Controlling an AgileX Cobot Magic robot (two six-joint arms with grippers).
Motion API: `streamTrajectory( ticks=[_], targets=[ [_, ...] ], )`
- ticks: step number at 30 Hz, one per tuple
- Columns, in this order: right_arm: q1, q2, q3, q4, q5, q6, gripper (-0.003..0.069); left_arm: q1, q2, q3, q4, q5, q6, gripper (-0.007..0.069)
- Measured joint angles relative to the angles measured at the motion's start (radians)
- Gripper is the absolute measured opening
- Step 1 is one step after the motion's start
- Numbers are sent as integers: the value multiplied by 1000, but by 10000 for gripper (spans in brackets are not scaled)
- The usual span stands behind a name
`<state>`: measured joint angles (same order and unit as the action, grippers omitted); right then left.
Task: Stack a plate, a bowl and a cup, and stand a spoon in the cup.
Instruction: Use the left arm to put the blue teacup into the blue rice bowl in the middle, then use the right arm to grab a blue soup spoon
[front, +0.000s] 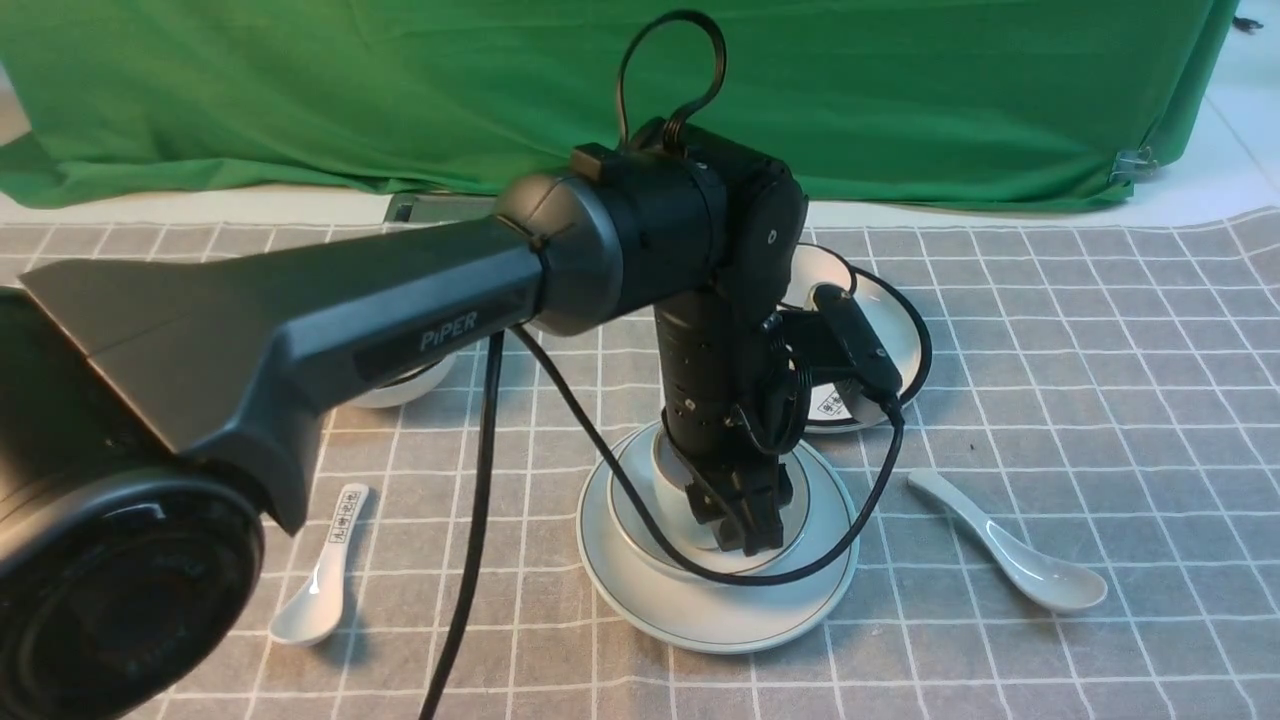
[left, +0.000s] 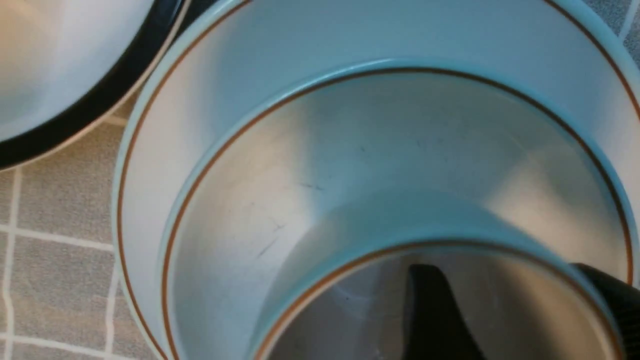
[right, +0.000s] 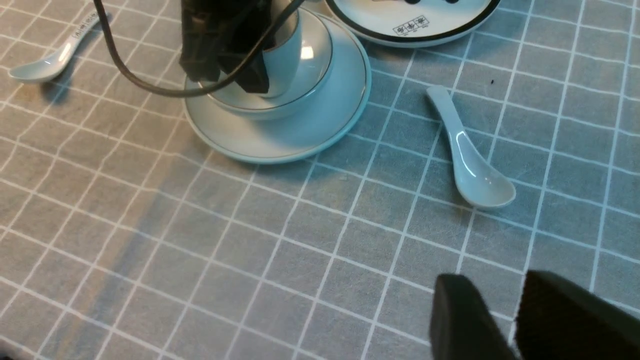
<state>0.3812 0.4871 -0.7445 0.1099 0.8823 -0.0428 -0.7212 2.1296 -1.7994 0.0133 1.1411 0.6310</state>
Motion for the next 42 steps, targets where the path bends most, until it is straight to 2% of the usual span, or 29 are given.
streamTrajectory(
  ticks=[1,5,8,9,13,15,16,17,19,21,22,27,33,42],
  targets=[
    [0,27,-3,0,2,0,306,0,-13,0,0,9,-15,390],
    [0,188,-42,3,7,-37,345,0,-117,0,0,28,-68,474],
    [0,318,-82,1,6,-66,349,0,-201,0,-4,52,-116,483],
    [0,410,-107,-1,4,-77,349,0,-267,0,-6,59,-164,475],
    [-12,645,-182,-5,-22,-125,350,0,-414,2,-13,64,-277,390],
    [-33,799,-248,-4,-35,-171,350,0,-538,29,-20,63,-332,288],
    [-49,898,-291,-4,-36,-202,350,0,-625,74,-36,65,-353,213],
    [-50,910,-297,-4,-36,-205,350,0,-625,80,-38,65,-354,202],
    [-66,1027,-371,-4,-43,-235,350,0,-772,187,-61,59,-368,75],
    [-75,1117,-423,5,-51,-267,351,0,-875,289,-78,15,-372,31],
    [-75,1125,-428,8,-52,-272,351,0,-886,301,-82,8,-372,25],
    [-92,1316,-535,33,-56,-345,352,0,-1192,658,-144,-268,-373,6],
    [-108,1454,-628,40,-56,-377,353,0,-1374,895,-173,-500,-381,8],
    [-109,1562,-668,38,-96,-397,353,0,-1423,960,-217,-514,-394,9]
  ],
)
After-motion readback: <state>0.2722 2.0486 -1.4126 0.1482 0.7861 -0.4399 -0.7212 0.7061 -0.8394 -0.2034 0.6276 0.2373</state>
